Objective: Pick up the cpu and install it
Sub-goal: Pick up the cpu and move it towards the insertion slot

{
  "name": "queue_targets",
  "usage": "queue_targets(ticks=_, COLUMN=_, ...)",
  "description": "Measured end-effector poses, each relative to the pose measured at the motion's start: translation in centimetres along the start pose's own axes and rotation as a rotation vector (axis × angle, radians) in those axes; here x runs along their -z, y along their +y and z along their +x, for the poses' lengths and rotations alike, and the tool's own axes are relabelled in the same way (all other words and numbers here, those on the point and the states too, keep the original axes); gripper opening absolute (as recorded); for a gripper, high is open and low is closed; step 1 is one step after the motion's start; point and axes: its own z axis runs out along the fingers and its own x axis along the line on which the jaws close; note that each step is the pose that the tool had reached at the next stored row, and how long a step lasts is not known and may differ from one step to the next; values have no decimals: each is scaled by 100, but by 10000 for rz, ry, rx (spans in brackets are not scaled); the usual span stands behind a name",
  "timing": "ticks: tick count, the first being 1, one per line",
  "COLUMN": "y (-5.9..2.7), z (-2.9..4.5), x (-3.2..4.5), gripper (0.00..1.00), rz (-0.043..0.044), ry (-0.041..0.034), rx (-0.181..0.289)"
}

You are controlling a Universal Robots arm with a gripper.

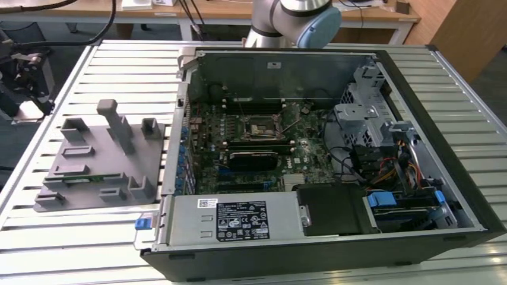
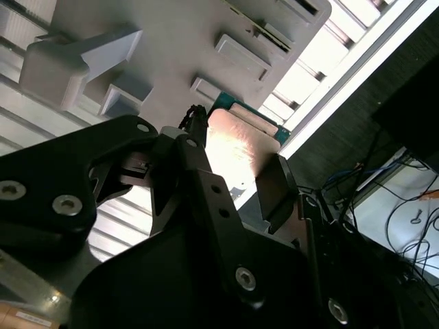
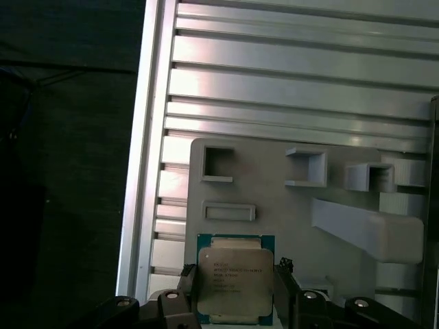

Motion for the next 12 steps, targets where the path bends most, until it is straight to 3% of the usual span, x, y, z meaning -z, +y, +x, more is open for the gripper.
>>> queue_targets(ticks=12, y=8, z=-1, x=194, gripper=53, rz=0, ry=1, rx=0)
